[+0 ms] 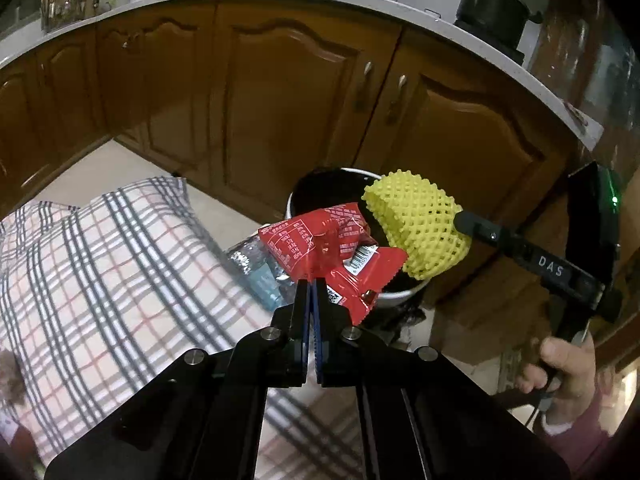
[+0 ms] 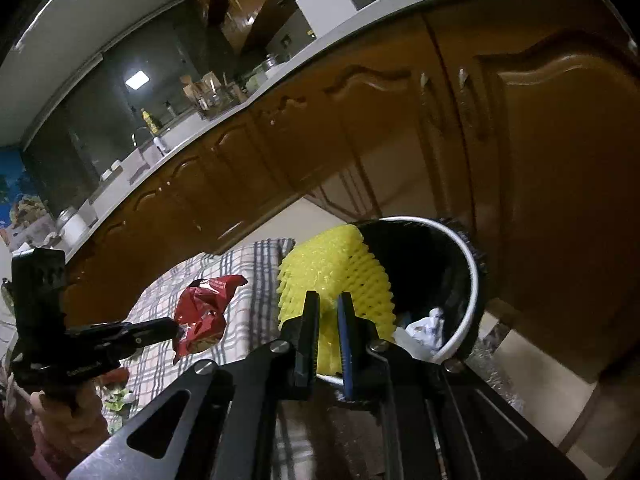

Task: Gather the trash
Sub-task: 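Carry the red wrapper and yellow foam net with both tools over the bin, then open both tools to drop the red wrapper and foam net into the bin, then move both open tools back over the paper carton and green milk carton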

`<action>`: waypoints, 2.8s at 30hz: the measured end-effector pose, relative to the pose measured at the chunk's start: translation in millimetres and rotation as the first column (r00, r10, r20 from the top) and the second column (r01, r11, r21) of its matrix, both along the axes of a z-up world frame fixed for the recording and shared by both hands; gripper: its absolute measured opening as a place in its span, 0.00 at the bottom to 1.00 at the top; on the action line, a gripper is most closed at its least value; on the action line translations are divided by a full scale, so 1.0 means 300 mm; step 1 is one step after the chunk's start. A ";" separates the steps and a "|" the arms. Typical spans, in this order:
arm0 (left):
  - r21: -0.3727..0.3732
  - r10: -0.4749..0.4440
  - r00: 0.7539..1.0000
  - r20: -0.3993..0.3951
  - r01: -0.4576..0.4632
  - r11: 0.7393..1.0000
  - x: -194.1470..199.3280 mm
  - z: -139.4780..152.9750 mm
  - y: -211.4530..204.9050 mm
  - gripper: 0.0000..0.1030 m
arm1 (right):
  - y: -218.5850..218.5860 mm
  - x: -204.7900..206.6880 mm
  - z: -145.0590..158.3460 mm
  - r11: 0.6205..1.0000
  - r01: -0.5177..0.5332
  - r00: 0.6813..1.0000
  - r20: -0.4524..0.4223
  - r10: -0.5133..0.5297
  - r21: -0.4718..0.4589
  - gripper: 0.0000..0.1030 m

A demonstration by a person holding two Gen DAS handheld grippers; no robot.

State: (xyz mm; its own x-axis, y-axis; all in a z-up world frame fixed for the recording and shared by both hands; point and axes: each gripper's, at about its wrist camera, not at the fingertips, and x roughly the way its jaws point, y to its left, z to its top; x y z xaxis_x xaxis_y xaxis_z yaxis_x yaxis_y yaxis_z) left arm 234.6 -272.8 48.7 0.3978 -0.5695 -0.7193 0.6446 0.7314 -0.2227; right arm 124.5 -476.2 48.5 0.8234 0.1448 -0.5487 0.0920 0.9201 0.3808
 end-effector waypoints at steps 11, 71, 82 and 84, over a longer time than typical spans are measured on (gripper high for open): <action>0.025 -0.005 1.000 -0.014 0.006 1.000 0.072 -0.018 -0.174 0.01 | -0.057 0.057 -0.006 0.998 0.041 0.998 -0.036 -0.043 -0.042 0.09; -0.065 0.343 0.939 -0.026 -0.344 0.937 -0.239 -0.092 0.585 0.55 | 0.486 -0.084 -0.087 0.950 -0.280 0.960 0.022 0.280 0.135 0.77; -0.057 0.462 0.886 -0.025 -0.463 0.884 -0.336 -0.102 0.867 0.55 | 0.656 -0.094 -0.111 0.888 -0.444 0.894 -0.006 0.447 0.118 0.77; -0.056 0.483 0.875 -0.026 -0.484 0.874 -0.350 -0.102 0.919 0.55 | 0.698 -0.096 -0.113 0.865 -0.491 0.869 -0.013 0.495 0.105 0.77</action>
